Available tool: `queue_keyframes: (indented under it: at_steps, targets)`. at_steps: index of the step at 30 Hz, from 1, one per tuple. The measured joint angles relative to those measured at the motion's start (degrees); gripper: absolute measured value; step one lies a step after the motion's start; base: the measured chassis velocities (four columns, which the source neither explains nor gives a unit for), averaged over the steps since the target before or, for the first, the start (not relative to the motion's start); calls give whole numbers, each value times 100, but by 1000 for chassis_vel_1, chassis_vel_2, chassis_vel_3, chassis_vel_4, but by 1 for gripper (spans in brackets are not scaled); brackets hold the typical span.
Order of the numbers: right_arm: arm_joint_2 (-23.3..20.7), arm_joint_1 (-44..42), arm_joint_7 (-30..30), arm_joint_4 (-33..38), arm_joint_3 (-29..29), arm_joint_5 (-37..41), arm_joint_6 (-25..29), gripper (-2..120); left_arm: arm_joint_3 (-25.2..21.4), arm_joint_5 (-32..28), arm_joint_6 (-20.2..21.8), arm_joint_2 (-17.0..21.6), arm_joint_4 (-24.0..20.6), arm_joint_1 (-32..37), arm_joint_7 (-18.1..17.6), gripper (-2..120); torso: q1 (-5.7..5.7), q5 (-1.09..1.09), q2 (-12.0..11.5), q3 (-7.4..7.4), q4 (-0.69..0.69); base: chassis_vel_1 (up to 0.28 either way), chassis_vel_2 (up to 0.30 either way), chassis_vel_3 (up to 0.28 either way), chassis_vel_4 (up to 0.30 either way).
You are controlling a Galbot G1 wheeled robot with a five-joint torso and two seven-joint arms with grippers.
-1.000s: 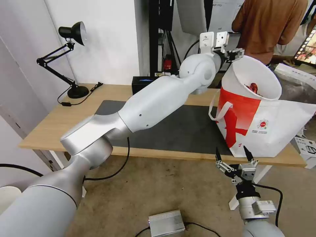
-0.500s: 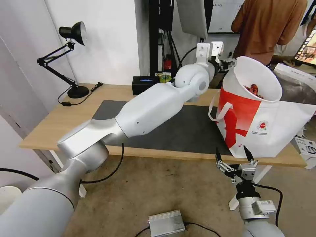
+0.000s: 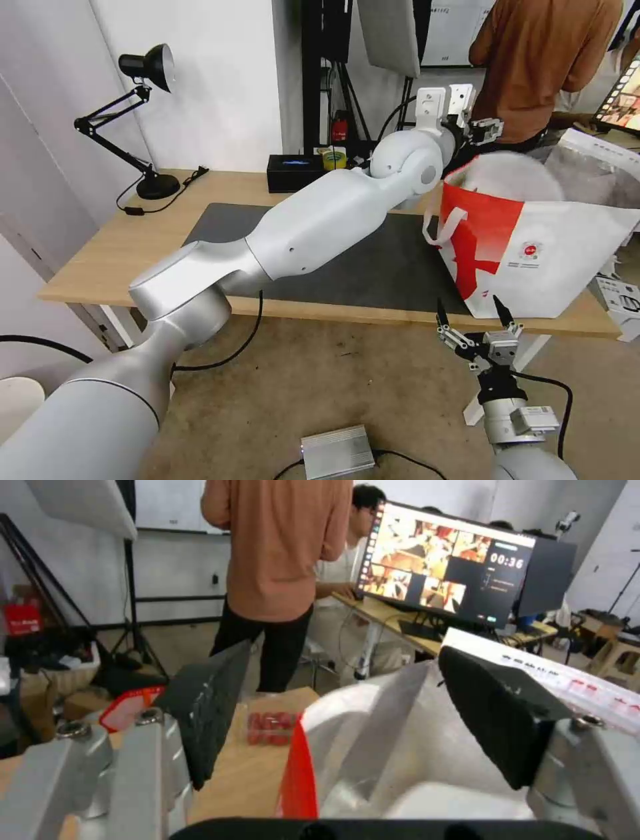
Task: Pick up the trash from the table and place it into the takeout bag.
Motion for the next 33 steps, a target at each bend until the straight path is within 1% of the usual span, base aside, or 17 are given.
queue_keyframes:
  at_steps: [3,9,12,13,15,17,18,20,22,23,26,27,30,31,33]
  targets:
    - [0,0,0,0,0,0,0,100,-61,0,0,22,-5,22,-2,80,0,0,0,0,0,0,0,0,0]
    - [0,0,0,0,0,0,0,100,-157,22,-47,190,-126,131,-14,79,0,0,0,0,1,0,0,0,0]
    - [0,0,0,0,0,0,0,100,-219,193,-283,326,-201,356,-22,79,0,0,0,0,1,0,0,0,0]
    - [0,0,0,0,0,0,0,100,-219,193,-283,326,-201,356,-22,79,0,0,0,0,1,0,0,0,0]
    - [0,0,0,0,0,0,0,100,-224,426,-501,405,-226,537,14,80,0,0,0,0,1,0,0,0,0]
    - [0,0,0,0,0,0,0,100,-218,698,-691,503,-243,707,143,80,0,-1,0,0,0,0,0,0,0]
    - [0,0,0,0,0,0,0,100,-218,698,-691,503,-243,707,143,80,0,-1,0,0,0,0,0,0,0]
    - [0,0,0,0,0,0,0,100,-202,995,-821,629,-299,902,294,80,0,-1,0,0,0,0,0,0,0]
    - [0,0,0,0,0,0,0,100,-190,1271,-884,762,-371,1070,445,80,0,-1,0,0,1,0,0,0,0]
    - [0,0,0,0,0,0,0,100,-190,1271,-884,762,-371,1070,445,80,0,-1,0,0,1,0,0,0,0]
    - [0,0,0,0,0,0,0,100,-183,1585,-969,932,-422,1211,666,80,0,-1,0,0,0,0,0,0,0]
    - [0,0,0,0,0,0,0,100,-183,1585,-969,932,-422,1211,666,80,0,-1,0,0,0,0,0,0,0]
    - [0,0,0,0,0,0,0,100,-205,1956,-1074,1175,-475,1347,974,80,0,-1,0,0,1,0,0,0,0]
    - [0,0,0,0,0,0,0,100,-205,1956,-1074,1175,-475,1347,974,80,0,-1,0,0,1,0,0,0,0]
    - [0,0,0,0,0,0,0,100,-252,2360,-1228,1314,-476,1477,1190,80,0,-1,0,0,1,0,0,0,0]
